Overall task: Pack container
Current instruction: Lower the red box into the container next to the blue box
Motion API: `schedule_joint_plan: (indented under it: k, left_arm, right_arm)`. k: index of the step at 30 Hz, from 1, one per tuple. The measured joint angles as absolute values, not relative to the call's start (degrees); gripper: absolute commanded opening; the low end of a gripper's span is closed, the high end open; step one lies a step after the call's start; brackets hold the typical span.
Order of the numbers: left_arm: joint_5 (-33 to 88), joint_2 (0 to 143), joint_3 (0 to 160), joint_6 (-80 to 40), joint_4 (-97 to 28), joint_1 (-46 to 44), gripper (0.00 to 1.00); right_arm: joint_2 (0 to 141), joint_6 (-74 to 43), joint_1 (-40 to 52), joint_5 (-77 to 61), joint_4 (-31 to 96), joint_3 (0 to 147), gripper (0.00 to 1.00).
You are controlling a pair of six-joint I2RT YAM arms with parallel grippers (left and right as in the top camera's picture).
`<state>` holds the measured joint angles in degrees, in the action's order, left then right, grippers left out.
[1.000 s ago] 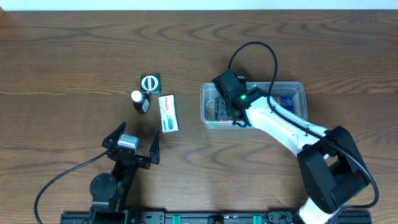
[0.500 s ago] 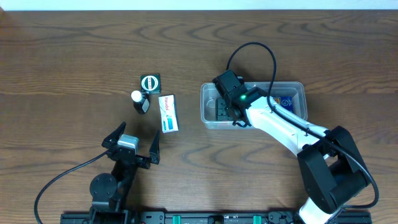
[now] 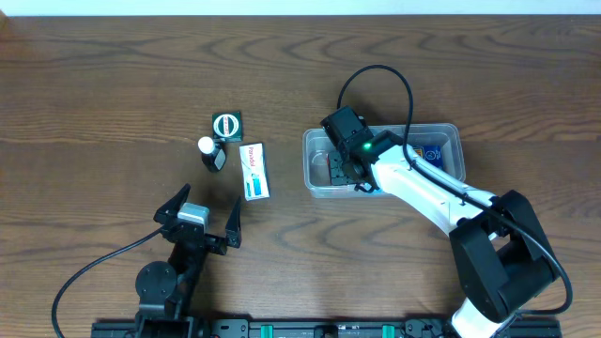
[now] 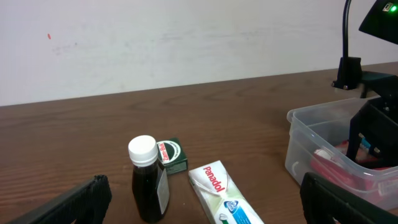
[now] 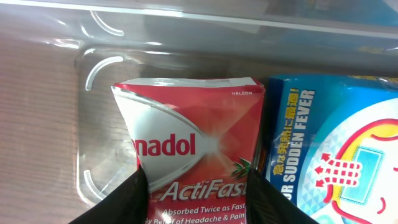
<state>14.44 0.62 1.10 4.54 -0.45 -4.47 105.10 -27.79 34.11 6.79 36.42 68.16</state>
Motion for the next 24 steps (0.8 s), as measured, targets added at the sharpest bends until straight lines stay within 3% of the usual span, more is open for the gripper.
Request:
schedule_joint_plan:
  k: [24]
  left_arm:
    - [14.44,0.62,1.10,4.54,-0.45,-4.47,0.98]
  right_arm:
    - [105.10,-28.49,34.11,9.08,38.46,68.42,0.48]
